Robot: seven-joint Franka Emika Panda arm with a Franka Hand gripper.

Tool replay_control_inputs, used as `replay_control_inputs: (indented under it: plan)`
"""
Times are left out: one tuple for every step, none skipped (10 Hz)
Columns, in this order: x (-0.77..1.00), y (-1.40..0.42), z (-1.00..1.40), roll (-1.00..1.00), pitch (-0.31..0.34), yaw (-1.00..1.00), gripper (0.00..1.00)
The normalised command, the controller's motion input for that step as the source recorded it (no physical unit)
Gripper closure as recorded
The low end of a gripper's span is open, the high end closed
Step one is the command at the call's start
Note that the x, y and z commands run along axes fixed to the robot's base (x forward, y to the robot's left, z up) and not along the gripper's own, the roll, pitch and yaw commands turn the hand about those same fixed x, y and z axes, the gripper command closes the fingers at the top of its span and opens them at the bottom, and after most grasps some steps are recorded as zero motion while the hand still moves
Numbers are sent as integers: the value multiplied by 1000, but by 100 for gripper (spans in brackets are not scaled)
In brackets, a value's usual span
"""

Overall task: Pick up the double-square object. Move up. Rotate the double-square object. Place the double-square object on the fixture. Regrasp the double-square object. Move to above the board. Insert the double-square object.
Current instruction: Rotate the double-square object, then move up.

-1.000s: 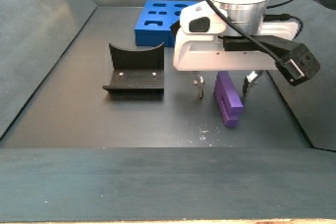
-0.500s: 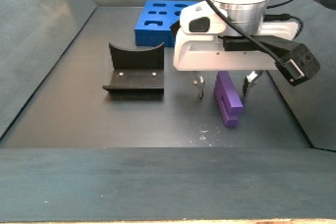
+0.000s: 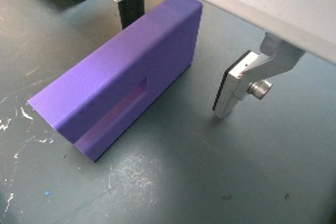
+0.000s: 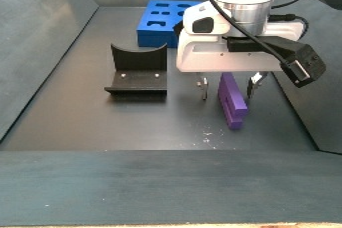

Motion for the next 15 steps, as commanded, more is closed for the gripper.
replay_control_inputs:
  plan:
    - [22, 2, -173, -62, -17, 23, 0]
    - [22, 2, -173, -62, -17, 23, 0]
    - [22, 2, -173, -62, -17, 23, 0]
    - [22, 2, -173, -62, -17, 23, 0]
    - [22, 2, -173, -62, -17, 23, 0]
    - [22, 2, -173, -62, -17, 23, 0]
    - [22, 2, -173, -62, -17, 23, 0]
    - [22, 2, -173, -62, -17, 23, 0]
    - [22, 2, -173, -62, -17, 23, 0]
    - [22, 2, -173, -62, -17, 23, 0]
    - [22, 2, -173, -62, -17, 23, 0]
    - [0, 0, 0, 0, 0, 0, 100]
    - [0, 0, 1000, 0, 0, 0, 100]
    - [-10, -1, 1000, -1, 9, -1, 100]
    - [-31, 2, 979, 3, 31, -6, 100]
